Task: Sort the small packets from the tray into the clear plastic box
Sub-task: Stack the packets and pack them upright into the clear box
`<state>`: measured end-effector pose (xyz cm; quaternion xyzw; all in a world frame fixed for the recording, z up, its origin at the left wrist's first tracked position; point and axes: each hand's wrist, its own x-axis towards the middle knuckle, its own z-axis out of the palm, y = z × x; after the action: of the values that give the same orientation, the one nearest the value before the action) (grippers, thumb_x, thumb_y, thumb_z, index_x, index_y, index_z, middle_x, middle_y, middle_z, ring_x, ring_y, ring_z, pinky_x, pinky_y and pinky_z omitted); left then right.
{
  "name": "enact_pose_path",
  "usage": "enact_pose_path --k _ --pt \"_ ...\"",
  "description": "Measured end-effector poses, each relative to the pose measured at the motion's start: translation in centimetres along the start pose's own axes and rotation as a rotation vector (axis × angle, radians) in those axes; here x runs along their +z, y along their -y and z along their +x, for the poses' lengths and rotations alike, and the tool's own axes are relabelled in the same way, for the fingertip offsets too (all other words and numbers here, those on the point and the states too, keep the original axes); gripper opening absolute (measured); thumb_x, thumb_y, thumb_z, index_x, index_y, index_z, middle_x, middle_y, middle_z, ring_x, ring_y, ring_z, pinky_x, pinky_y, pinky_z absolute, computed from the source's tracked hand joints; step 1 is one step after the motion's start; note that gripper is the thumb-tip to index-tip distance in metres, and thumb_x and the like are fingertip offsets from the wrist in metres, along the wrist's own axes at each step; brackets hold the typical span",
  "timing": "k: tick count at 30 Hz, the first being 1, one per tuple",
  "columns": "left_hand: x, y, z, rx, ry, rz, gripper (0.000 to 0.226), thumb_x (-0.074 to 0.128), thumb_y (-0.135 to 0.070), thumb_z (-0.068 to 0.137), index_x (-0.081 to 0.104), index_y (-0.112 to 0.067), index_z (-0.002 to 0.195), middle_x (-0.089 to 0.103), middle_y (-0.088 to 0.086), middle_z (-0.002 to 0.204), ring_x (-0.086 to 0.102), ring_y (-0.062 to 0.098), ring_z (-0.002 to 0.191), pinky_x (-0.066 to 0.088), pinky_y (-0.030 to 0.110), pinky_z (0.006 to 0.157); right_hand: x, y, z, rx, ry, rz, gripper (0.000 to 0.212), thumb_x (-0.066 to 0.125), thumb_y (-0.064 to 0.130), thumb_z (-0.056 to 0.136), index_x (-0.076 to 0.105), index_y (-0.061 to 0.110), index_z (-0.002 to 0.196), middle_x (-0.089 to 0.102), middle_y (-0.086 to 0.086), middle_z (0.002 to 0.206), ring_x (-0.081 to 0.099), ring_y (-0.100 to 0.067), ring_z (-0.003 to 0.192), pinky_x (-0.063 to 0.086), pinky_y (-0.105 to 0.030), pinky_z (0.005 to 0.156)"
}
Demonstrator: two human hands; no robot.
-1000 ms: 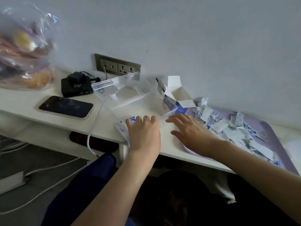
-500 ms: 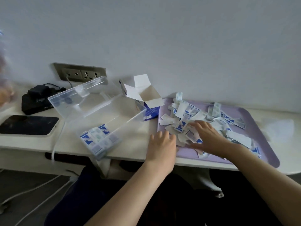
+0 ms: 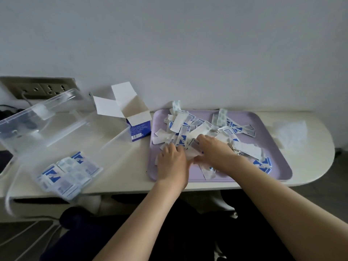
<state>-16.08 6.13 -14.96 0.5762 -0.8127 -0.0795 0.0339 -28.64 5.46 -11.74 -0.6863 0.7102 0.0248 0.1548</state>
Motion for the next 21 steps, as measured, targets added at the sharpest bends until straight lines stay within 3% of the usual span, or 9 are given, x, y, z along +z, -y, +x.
enact_pose_path --k 4,7,11,16,21 --pt "-0.1 -0.1 0.3 -0.003 -0.029 -0.044 0.035 0.046 -0.029 0.096 0.041 -0.009 0.125 0.049 0.013 0.129 0.043 0.028 0.121 0.035 0.035 0.096 -0.1 -0.2 0.2 0.010 -0.017 0.008 0.037 0.063 0.039 0.085 0.041 0.013 0.101 0.059 -0.010 0.109 0.059 -0.029 0.099 0.035 -0.029 0.067" --pt "-0.2 0.0 0.5 -0.007 -0.056 -0.142 0.032 0.048 -0.028 0.095 0.044 -0.011 0.122 0.054 0.010 0.123 0.047 0.027 0.117 0.039 0.035 0.091 -0.2 -0.6 0.4 -0.015 -0.043 -0.030 0.025 0.057 0.026 0.091 0.042 0.010 0.104 0.060 -0.012 0.104 0.059 -0.031 0.093 0.037 -0.030 0.065" --pt "-0.3 0.0 0.6 -0.016 -0.087 -0.268 0.038 0.052 -0.030 0.094 0.040 -0.008 0.123 0.055 0.010 0.123 0.050 0.026 0.116 0.042 0.035 0.089 -0.5 -0.7 0.1 -0.103 -0.017 0.097 0.011 0.048 0.006 0.092 0.040 0.010 0.099 0.051 -0.008 0.090 0.049 -0.027 0.079 0.033 -0.031 0.063" --pt "-0.8 0.3 1.0 -0.070 -0.011 -0.390 0.026 0.053 -0.026 0.094 0.054 -0.010 0.114 0.064 0.009 0.111 0.059 0.027 0.104 0.047 0.038 0.084 -0.2 -0.4 -0.4 -0.175 0.034 0.190 0.040 0.031 -0.015 0.080 0.038 0.003 0.115 0.057 -0.018 0.100 0.048 -0.028 0.079 0.036 -0.034 0.063" --pt "-1.8 1.1 0.5 -0.106 -0.051 -0.434 0.023 0.048 -0.024 0.097 0.057 -0.012 0.114 0.063 0.005 0.111 0.057 0.025 0.103 0.044 0.031 0.078 -0.4 0.7 -0.7 -0.227 -0.024 0.196 0.038 0.029 -0.017 0.081 0.032 0.004 0.112 0.052 -0.015 0.086 0.044 -0.027 0.070 0.030 -0.030 0.055"
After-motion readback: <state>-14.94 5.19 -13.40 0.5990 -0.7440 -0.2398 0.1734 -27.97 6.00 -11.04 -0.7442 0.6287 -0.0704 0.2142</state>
